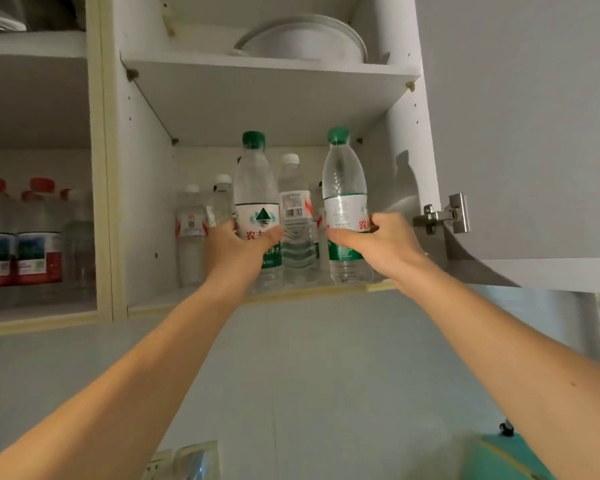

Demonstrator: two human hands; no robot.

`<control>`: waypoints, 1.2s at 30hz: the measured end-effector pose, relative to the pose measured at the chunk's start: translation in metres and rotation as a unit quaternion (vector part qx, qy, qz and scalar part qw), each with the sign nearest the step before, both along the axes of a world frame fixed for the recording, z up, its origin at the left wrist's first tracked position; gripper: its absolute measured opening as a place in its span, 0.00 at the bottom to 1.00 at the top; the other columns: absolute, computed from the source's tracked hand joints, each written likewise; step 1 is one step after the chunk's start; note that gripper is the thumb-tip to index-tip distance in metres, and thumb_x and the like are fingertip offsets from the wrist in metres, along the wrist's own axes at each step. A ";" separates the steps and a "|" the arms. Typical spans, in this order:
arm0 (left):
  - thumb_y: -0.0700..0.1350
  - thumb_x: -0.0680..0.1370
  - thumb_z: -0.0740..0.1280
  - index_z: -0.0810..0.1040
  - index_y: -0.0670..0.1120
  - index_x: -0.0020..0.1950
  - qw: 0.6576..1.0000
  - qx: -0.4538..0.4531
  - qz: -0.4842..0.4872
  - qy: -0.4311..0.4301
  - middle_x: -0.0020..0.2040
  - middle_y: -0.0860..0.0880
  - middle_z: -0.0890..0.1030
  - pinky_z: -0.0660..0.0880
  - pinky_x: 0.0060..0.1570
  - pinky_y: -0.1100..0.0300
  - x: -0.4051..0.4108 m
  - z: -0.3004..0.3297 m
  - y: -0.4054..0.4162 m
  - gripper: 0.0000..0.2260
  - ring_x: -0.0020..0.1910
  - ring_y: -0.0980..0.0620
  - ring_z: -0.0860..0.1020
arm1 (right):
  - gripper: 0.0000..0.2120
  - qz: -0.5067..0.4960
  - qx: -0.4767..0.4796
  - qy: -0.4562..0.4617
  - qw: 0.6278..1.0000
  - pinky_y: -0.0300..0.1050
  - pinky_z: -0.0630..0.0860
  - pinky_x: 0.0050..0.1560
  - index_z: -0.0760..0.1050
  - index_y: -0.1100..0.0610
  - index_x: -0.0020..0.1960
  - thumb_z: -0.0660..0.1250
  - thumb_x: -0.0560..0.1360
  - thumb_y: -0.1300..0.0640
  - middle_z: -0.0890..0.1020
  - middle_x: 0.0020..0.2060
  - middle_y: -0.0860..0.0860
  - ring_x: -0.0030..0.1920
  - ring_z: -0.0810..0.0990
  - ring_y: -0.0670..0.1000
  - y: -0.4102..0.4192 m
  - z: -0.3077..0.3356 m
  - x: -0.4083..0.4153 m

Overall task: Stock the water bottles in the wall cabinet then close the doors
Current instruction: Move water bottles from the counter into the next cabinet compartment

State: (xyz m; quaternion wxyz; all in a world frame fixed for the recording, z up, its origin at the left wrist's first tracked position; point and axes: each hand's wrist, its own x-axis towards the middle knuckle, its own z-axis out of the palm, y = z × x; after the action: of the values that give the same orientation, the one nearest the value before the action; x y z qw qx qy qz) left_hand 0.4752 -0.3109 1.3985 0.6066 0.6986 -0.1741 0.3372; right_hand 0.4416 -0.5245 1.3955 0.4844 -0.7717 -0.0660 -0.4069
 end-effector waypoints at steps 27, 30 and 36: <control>0.55 0.75 0.74 0.77 0.45 0.64 0.993 0.094 0.047 0.059 0.58 0.47 0.82 0.72 0.46 0.56 0.051 0.008 -0.061 0.22 0.53 0.48 0.79 | 0.30 -0.171 -0.116 0.005 0.978 0.53 0.79 0.51 0.70 0.53 0.68 0.73 0.74 0.38 0.83 0.57 0.52 0.57 0.81 0.58 -0.016 -0.019 0.054; 0.54 0.74 0.76 0.77 0.45 0.63 0.991 0.107 0.064 0.044 0.58 0.47 0.82 0.75 0.48 0.55 0.047 0.006 -0.059 0.22 0.53 0.48 0.80 | 0.31 -0.168 -0.127 0.002 0.978 0.51 0.78 0.50 0.70 0.52 0.68 0.72 0.73 0.37 0.83 0.57 0.52 0.58 0.80 0.59 -0.018 -0.021 0.054; 0.49 0.74 0.77 0.73 0.45 0.66 0.975 0.166 0.138 -0.046 0.62 0.47 0.78 0.78 0.58 0.49 0.031 -0.001 -0.049 0.24 0.58 0.48 0.78 | 0.36 -0.213 -0.129 -0.033 0.968 0.58 0.71 0.61 0.65 0.55 0.74 0.68 0.74 0.35 0.69 0.65 0.55 0.68 0.66 0.61 -0.009 -0.024 0.047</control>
State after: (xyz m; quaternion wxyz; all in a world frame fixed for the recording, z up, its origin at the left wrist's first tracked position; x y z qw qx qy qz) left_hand 0.5057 -0.3601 1.3979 0.4214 0.7903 -0.1578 0.4160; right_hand 0.4882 -0.5336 1.3711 0.2807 -0.8098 0.0317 -0.5142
